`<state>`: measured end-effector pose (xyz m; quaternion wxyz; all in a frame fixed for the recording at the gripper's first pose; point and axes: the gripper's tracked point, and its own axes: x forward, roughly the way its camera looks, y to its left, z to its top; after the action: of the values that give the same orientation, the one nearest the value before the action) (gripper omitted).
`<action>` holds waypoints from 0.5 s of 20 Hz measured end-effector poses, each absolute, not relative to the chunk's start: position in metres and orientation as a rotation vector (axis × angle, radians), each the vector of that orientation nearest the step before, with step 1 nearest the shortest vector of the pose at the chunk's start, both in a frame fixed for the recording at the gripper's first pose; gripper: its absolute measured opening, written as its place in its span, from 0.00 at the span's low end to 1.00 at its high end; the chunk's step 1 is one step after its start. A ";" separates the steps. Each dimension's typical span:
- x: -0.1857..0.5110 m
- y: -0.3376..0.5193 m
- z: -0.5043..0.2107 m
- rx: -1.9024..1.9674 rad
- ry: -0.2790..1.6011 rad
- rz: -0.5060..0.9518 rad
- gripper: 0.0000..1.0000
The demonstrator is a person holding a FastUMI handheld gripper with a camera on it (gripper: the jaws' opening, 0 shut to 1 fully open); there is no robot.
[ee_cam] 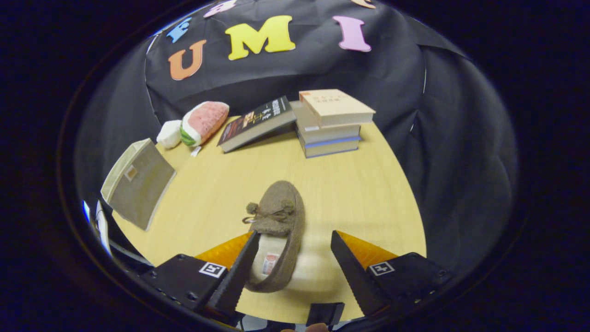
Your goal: Open the storage box then place both shoes into the box .Put the left shoe in first, then the right shoe, with the right side of both shoes facing outward in a uniform manner.
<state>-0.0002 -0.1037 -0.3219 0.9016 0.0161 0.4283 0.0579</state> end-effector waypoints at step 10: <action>0.008 -0.100 -0.374 0.189 1.059 0.101 0.38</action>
<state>0.0075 -0.1004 -0.3743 0.8575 0.0901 0.5043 0.0479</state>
